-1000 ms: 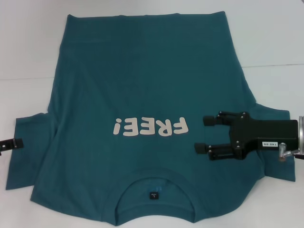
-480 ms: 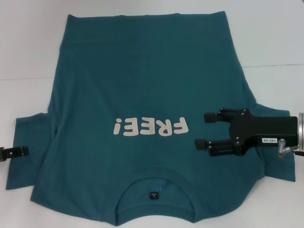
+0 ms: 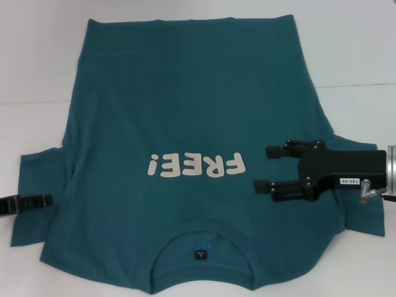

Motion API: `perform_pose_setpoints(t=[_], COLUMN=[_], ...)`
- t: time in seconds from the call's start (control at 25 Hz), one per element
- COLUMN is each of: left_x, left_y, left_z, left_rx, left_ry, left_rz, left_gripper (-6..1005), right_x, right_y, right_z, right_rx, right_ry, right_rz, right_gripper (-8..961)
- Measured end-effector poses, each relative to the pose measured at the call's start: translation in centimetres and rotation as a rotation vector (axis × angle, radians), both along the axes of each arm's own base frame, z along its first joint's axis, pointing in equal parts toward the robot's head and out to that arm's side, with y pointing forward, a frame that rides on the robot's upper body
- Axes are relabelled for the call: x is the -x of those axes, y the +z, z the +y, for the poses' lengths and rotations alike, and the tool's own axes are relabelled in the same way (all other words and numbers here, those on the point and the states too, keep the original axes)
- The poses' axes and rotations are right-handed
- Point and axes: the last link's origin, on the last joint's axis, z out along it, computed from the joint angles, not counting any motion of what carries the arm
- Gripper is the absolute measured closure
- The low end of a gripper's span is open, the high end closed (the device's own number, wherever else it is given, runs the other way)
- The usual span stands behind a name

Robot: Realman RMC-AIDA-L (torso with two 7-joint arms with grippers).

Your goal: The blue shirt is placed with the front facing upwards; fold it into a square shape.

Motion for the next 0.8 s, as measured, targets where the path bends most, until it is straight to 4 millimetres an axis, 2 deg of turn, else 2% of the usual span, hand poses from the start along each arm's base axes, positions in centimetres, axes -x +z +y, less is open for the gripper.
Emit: perform_pose_setpoints(t=[0.16, 0.4, 0.8], left_x=[-0.7, -0.8, 0.6], left_y=[-0.1, 0.1, 1.2], left_z=[0.2, 0.3, 0.2], left_rx=[0.009, 0.001, -0.055], left_ry=[-0.025, -0.032, 0.006], left_rz=[-0.013, -0.009, 0.035], left_gripper=[114, 114, 115], right_x=[0.0, 0.0, 0.0], right_y=[-0.1, -0.1, 0.0], right_z=[0.0, 0.0, 0.1], right_rx=[0.004, 0.005, 0.009], right_ry=[-0.002, -0.002, -0.018], right_rz=[-0.002, -0.004, 0.000], right_gripper=[39, 39, 39])
